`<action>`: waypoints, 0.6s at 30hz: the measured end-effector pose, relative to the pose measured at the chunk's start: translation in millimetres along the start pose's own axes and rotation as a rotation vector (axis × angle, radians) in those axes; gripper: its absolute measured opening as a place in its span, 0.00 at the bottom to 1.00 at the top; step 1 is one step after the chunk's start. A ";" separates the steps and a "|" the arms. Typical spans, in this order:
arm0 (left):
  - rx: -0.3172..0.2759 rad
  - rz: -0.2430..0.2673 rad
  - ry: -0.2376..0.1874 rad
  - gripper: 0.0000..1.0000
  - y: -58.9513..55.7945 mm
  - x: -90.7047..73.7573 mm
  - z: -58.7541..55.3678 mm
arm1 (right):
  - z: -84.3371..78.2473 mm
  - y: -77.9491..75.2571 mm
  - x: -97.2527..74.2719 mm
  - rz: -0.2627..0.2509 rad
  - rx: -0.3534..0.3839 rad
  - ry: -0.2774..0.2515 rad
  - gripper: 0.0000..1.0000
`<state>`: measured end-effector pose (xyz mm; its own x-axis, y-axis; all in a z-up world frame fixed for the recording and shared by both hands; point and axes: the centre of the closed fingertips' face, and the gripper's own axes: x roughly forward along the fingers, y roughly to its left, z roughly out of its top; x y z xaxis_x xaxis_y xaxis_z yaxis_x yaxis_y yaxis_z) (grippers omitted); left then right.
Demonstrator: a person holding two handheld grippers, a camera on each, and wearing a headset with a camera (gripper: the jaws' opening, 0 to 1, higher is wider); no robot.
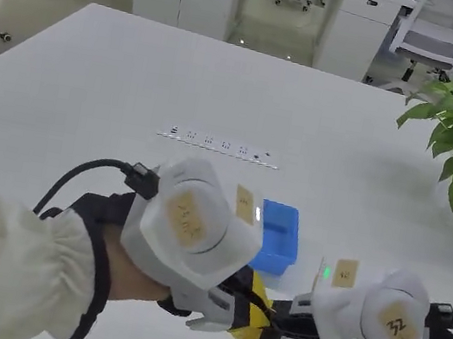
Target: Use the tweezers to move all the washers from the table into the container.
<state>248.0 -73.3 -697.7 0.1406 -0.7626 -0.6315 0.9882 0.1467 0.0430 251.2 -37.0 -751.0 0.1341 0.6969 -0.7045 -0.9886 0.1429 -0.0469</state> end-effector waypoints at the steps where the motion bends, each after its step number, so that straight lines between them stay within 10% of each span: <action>1: 0.008 -0.005 0.005 0.00 -1.4 0.7 -1.2 | -0.9 1.3 0.8 0.003 -0.004 0.004 0.03; 8: 0.097 0.026 0.019 0.00 -2.2 3.3 -6.0 | -8.2 -0.5 5.3 0.011 0.009 0.018 0.04; 18: 0.056 0.053 0.025 0.00 16.9 10.4 -26.2 | -25.1 -20.5 21.0 -0.003 0.063 0.036 0.07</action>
<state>264.6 -62.3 -723.8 0.1918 -0.7386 -0.6462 0.9814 0.1505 0.1192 272.6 -43.0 -782.6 0.1334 0.6710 -0.7294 -0.9818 0.1897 -0.0050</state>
